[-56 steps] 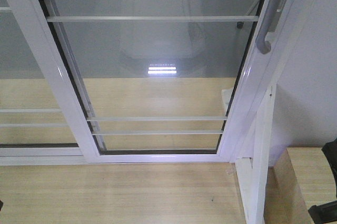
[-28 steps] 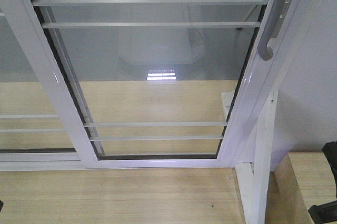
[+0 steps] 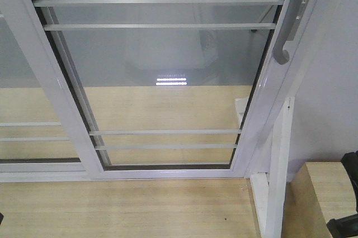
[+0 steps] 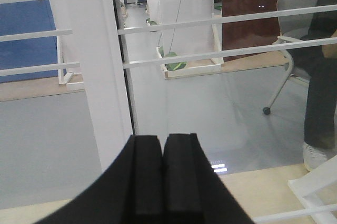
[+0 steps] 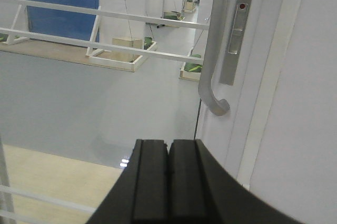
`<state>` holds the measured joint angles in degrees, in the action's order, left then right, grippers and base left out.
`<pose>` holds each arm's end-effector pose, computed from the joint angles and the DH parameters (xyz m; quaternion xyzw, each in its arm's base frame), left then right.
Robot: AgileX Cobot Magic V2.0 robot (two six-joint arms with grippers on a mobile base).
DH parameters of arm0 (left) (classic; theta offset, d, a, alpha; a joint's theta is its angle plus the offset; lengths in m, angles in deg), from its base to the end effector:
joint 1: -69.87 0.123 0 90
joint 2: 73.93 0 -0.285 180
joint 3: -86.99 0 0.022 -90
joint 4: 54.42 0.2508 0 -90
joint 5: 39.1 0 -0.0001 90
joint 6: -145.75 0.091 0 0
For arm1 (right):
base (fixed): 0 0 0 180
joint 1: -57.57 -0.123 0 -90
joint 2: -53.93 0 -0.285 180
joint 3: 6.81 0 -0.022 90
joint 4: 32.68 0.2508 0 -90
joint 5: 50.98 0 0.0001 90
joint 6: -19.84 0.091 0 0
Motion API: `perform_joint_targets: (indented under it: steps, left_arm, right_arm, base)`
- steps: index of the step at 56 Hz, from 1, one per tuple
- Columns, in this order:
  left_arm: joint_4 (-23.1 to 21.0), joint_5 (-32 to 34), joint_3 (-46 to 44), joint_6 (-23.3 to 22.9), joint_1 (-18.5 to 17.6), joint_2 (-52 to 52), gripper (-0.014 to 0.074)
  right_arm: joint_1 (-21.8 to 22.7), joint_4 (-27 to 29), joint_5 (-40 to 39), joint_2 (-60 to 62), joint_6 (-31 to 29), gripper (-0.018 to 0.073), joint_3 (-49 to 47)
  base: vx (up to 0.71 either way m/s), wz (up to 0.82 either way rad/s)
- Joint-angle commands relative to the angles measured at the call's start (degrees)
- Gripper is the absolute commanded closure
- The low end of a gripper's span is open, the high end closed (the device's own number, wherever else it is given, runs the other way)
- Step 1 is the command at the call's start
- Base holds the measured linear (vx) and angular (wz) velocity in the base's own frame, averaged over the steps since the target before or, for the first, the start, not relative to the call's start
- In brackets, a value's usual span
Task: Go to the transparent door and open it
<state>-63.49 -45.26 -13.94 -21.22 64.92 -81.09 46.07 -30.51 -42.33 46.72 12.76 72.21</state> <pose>0.0566 -0.0065 0.1932 0.0622 0.7186 -0.0118 0.6926 0.0555 0.0118 0.1894 -0.1072 0.7287 0.0408 0.6752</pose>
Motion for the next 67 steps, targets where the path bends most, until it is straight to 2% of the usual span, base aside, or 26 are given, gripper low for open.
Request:
perform_joint_targets:
  steps: [1,21,27,31,40,45,54,67]
  left_arm:
    - [-0.24,5.09,0.79,-0.46,-0.27,-0.37,0.0603]
    - [-0.24,5.09,0.79,-0.46,-0.27,-0.37,0.0603]
    - [-0.16,5.21,0.79,-0.33,-0.27,-0.37,0.0603]
    - [-0.16,7.21,0.79,-0.05,-0.27,-0.37,0.0603]
    - [-0.43,15.21,-0.69,-0.51,-0.27,-0.37,0.0603]
    - [-0.43,17.96,-3.54,-0.51,-0.27,-1.52,0.0603]
    - [-1.92,17.39,-10.8,-0.47,-0.27,-12.67,0.0603]
    - [-1.71,19.87,-31.21,-0.27,-0.27,-42.87,0.0603]
  right_arm:
    - [0.18,-0.3,-4.57,-0.99,-0.29,0.0565,0.1]
    - [0.18,-0.3,-4.69,-0.99,-0.72,0.0565,0.1]
    - [0.18,-0.3,-7.1,-0.99,-0.72,0.0565,0.1]
    - [0.18,-0.39,-9.31,-0.99,-0.81,0.0565,-0.02]
    - [0.24,-0.48,-20.49,-0.99,-1.17,0.0565,-0.09]
    - [0.24,-0.33,-21.18,-2.18,-1.3,0.0565,-2.07]
    - [0.24,-0.27,-16.22,-11.22,-3.19,0.0565,-11.03]
    - [0.24,1.28,-15.39,-38.11,-3.96,0.0565,-29.16]
  base:
    - [0.0,0.0]
    - [0.0,0.0]
    - [0.0,0.0]
    - [0.0,0.0]
    - [0.0,0.0]
    - [0.0,0.0]
    - [0.0,0.0]
    - [0.0,0.0]
